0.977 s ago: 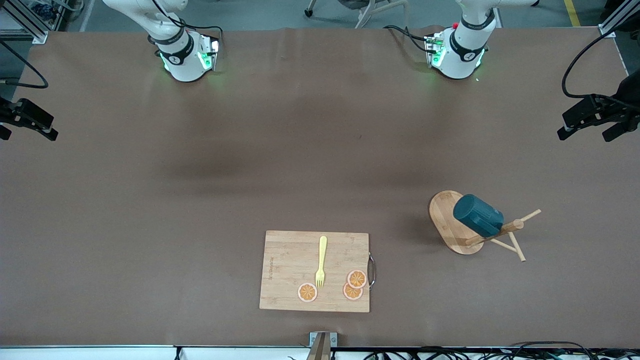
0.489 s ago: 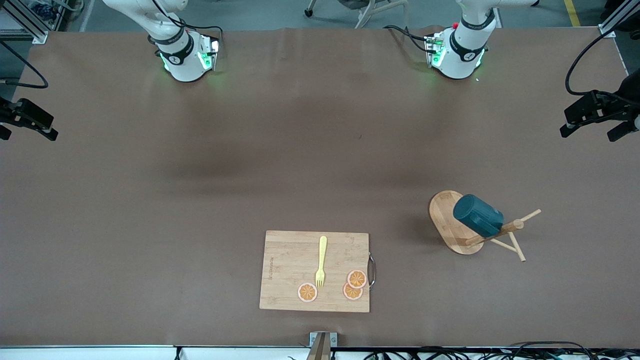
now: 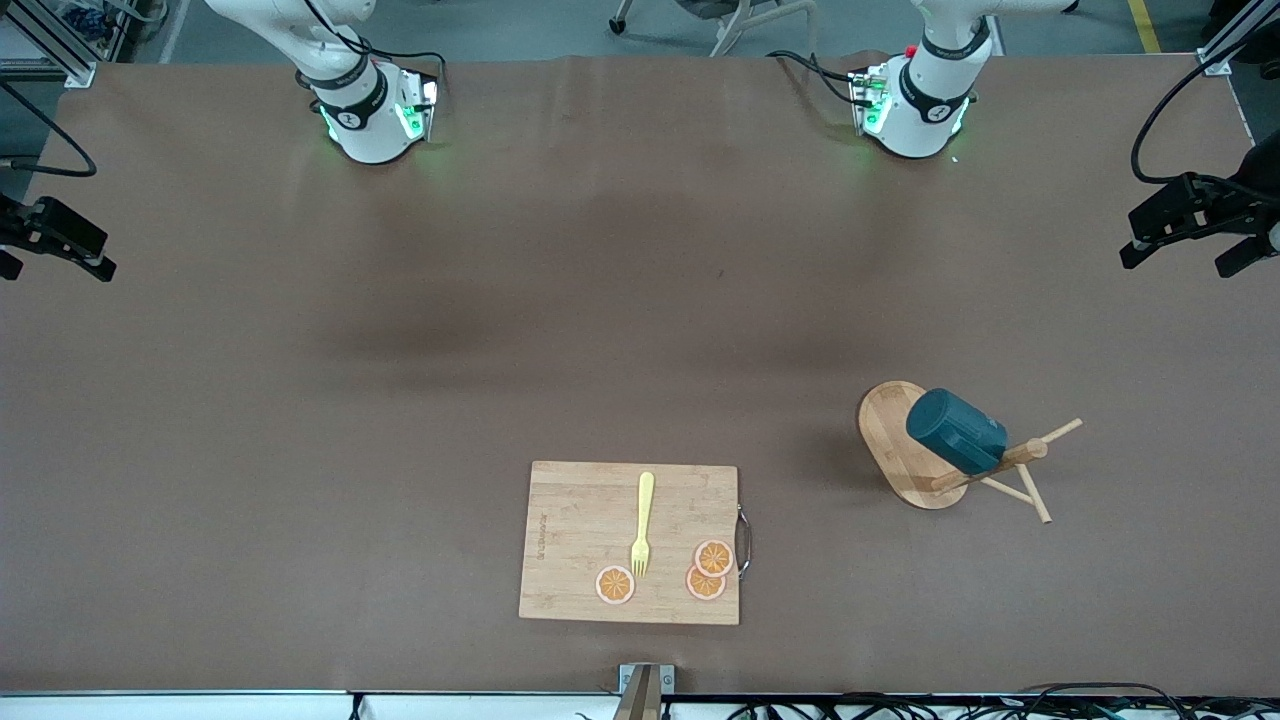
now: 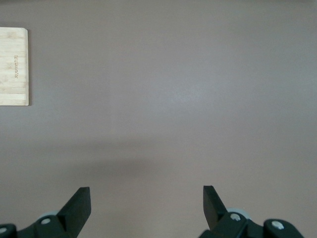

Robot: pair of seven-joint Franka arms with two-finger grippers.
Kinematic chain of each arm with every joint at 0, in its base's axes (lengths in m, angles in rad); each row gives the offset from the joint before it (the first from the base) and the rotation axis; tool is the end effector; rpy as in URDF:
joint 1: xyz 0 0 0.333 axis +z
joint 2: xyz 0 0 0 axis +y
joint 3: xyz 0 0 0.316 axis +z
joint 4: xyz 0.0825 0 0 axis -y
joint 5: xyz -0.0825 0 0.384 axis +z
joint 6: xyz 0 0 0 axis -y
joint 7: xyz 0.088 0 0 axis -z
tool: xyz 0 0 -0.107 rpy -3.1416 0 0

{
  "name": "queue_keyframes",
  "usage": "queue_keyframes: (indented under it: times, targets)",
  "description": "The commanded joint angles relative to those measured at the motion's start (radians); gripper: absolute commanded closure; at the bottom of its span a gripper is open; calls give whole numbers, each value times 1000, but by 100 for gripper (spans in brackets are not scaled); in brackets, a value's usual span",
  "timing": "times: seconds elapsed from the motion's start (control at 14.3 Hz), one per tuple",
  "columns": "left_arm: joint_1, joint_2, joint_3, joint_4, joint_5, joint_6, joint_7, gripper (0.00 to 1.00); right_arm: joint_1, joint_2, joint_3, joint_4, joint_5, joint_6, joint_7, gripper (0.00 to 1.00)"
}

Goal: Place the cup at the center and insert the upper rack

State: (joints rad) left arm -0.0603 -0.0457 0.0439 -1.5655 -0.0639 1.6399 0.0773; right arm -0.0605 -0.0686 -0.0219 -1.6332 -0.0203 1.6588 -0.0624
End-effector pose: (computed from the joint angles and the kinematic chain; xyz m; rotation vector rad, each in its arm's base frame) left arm 0.5473 -0.0148 0.6589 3.0703 -0.1429 0.1877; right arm 0.5398 -0.0470 0.6405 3.1126 -0.0299 0.1442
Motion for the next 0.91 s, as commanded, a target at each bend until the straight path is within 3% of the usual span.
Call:
queue_keyframes:
  times: [0.0,0.84]
  targets:
    - [-3,-13,-1,4,16,-14,-1,0,-2,-16,5,-10,-1,4,16,0]
    - [-7,-13,-4,4,19,-15,-82,0,-2,-16,5,-10,-3,4,16,0]
